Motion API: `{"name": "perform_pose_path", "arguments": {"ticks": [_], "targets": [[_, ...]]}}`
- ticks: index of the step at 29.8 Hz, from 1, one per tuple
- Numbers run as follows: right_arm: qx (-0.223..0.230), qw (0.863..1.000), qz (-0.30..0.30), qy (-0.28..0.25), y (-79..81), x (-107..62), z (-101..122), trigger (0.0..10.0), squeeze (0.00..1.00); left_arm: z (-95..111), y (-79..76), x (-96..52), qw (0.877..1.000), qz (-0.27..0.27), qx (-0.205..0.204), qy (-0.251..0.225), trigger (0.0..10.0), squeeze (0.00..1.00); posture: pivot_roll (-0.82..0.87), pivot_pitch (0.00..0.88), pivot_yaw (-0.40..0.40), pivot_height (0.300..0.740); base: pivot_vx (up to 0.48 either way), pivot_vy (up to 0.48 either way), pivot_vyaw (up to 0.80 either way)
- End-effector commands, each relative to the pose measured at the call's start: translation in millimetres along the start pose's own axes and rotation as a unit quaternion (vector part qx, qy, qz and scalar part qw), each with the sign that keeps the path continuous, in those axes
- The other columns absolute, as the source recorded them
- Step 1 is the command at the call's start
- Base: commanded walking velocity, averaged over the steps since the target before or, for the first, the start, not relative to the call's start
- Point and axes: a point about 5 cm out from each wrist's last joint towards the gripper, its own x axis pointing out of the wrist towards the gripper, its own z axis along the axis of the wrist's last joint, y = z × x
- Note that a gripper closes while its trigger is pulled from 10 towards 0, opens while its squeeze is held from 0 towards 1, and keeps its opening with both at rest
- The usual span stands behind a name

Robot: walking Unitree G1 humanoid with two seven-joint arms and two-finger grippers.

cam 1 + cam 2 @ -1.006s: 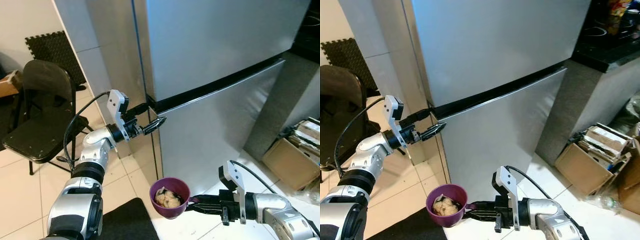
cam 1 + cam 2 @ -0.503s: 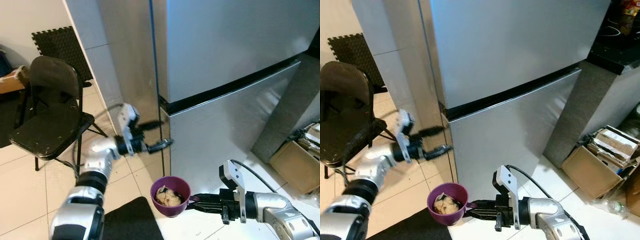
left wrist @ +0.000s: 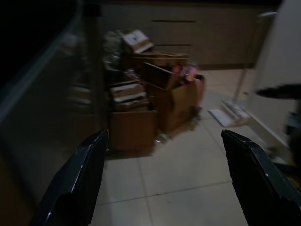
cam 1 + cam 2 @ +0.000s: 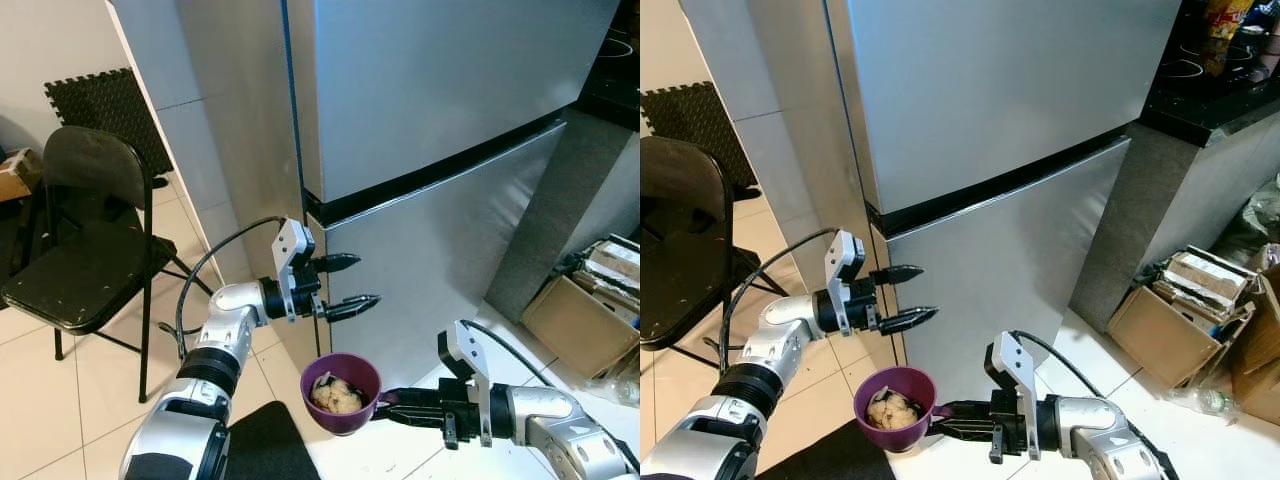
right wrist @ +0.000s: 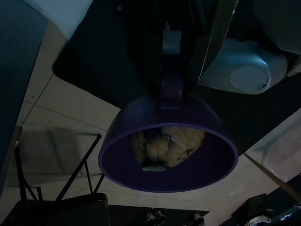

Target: Restocking fridge

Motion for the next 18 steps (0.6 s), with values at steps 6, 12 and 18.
{"name": "perform_pose_path", "arguments": {"ticks": [6, 12, 18], "targets": [[-0.011, 1.000, -0.005, -0.003, -0.2, -2.0, 1.6, 10.0, 0.00, -15.7, 7.4, -39.4, 0.989, 0.015, 0.024, 0.146, 10.0, 0.00, -0.07, 0.000, 0.043, 0.740, 0.000, 0.000, 0.00], [-0.011, 1.000, -0.006, -0.003, -0.5, -2.2, 1.8, 10.0, 0.00, -10.6, 23.3, -55.7, 0.981, 0.091, 0.028, 0.168, 10.0, 0.00, -0.07, 0.000, 0.041, 0.740, 0.000, 0.000, 0.00], [-0.014, 1.000, -0.006, -0.004, -1.3, -0.9, 2.6, 10.0, 0.00, 0.1, 37.6, -59.9, 0.973, 0.173, 0.047, 0.148, 10.0, 0.00, -0.07, 0.000, 0.041, 0.740, 0.000, 0.000, 0.00]]}}
